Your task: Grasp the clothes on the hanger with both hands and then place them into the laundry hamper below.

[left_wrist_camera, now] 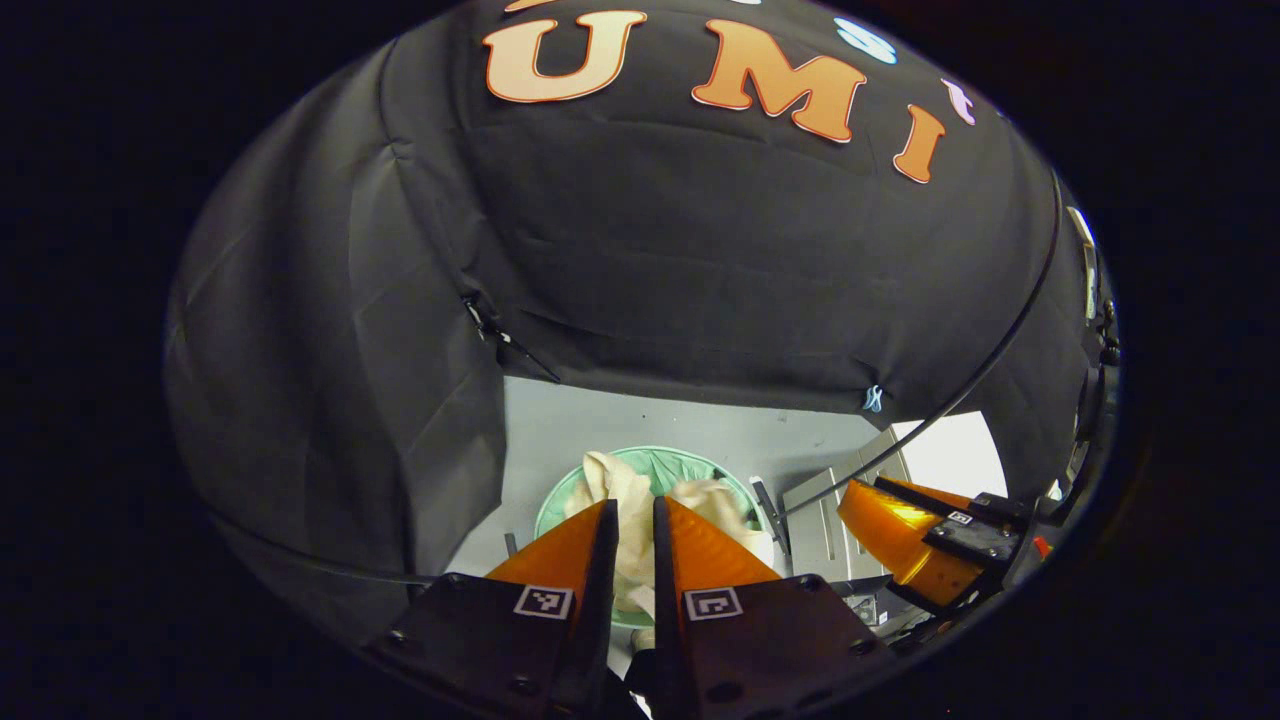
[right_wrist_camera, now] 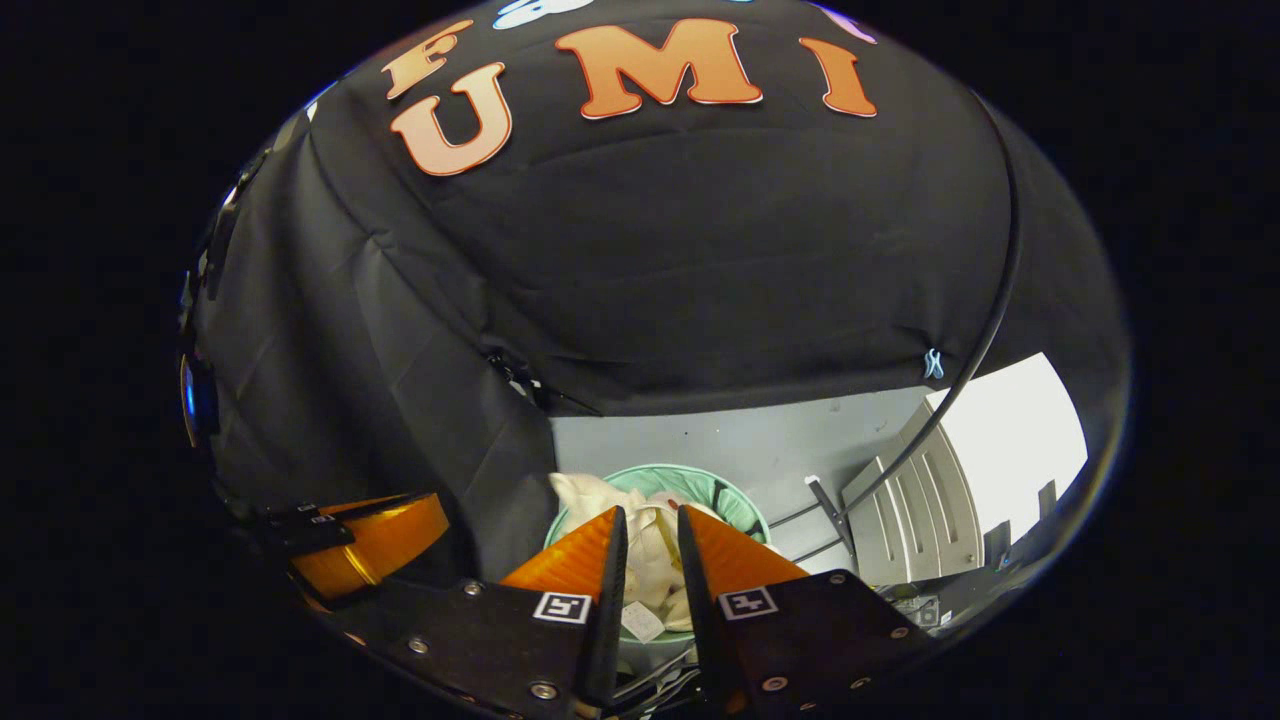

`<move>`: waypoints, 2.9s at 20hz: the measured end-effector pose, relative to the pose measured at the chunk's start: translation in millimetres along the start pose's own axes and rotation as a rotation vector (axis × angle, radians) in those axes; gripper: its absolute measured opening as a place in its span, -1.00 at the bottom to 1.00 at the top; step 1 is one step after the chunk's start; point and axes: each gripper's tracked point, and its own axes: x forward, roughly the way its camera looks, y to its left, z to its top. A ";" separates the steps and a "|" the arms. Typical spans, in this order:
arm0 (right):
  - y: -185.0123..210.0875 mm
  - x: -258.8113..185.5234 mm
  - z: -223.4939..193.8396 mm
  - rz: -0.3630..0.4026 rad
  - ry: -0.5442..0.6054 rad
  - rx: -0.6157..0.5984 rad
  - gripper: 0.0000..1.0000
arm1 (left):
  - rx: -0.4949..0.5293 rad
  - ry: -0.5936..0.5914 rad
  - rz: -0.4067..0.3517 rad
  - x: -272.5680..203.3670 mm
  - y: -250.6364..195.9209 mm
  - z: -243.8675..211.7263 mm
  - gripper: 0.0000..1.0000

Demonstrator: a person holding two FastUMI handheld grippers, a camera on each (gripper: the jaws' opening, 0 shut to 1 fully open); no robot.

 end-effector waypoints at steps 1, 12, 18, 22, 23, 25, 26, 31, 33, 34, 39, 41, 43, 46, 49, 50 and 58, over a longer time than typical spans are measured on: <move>-1.9 -0.1 0.0 0.000 0.001 -0.003 -0.28 | -0.006 0.010 -0.005 -0.7 -2.1 -3.8 -0.29; -15.0 -9.7 -14.1 -0.002 0.026 0.046 0.44 | -0.036 0.043 0.013 -9.9 2.8 -20.9 0.99; -32.4 -23.0 -14.2 -0.057 0.019 0.028 0.89 | -0.031 0.022 0.068 -27.2 21.5 -34.1 0.88; -32.3 -35.3 -13.0 -0.060 -0.008 -0.029 0.89 | -0.069 0.005 0.099 -45.2 36.9 -46.8 0.88; -31.2 -39.4 -13.5 -0.063 -0.015 -0.041 0.89 | -0.074 0.003 0.104 -50.5 40.2 -50.5 0.88; -25.4 -51.1 -14.2 -0.057 -0.028 -0.054 0.89 | -0.079 -0.009 0.128 -62.5 51.2 -52.6 0.88; -22.1 -56.6 -14.5 -0.055 -0.039 -0.060 0.89 | -0.079 -0.023 0.136 -67.6 55.9 -51.8 0.88; -6.5 -95.7 -9.9 -0.087 -0.112 -0.120 0.89 | -0.067 -0.093 0.137 -105.0 78.1 -44.1 0.87; 2.5 -116.1 -0.4 -0.100 -0.156 -0.165 0.89 | -0.051 -0.139 0.145 -125.9 88.4 -33.0 0.87; 6.9 -128.4 5.3 -0.109 -0.181 -0.182 0.89 | -0.038 -0.165 0.148 -137.8 94.0 -30.4 0.88; 37.2 -179.8 21.9 -0.109 -0.272 -0.189 0.90 | -0.006 -0.312 0.141 -199.4 105.9 1.3 0.87; 46.9 -201.0 36.2 -0.107 -0.320 -0.180 0.90 | -0.009 -0.365 0.128 -219.3 101.5 16.2 0.87; 51.9 -222.5 51.8 -0.100 -0.365 -0.185 0.90 | -0.014 -0.417 0.099 -240.9 93.9 30.9 0.87; 52.2 -257.1 78.0 -0.113 -0.450 -0.199 0.90 | -0.014 -0.496 0.070 -267.1 84.2 54.6 0.87; 46.6 -287.9 102.0 -0.123 -0.515 -0.207 0.90 | -0.013 -0.575 0.054 -299.1 69.4 71.2 0.86; 48.6 -300.9 111.5 -0.120 -0.536 -0.206 0.90 | -0.011 -0.608 0.059 -310.1 69.7 80.7 0.86; 54.5 -384.3 151.3 -0.087 -0.695 -0.248 1.00 | 0.001 -0.838 0.088 -407.4 59.8 126.3 0.85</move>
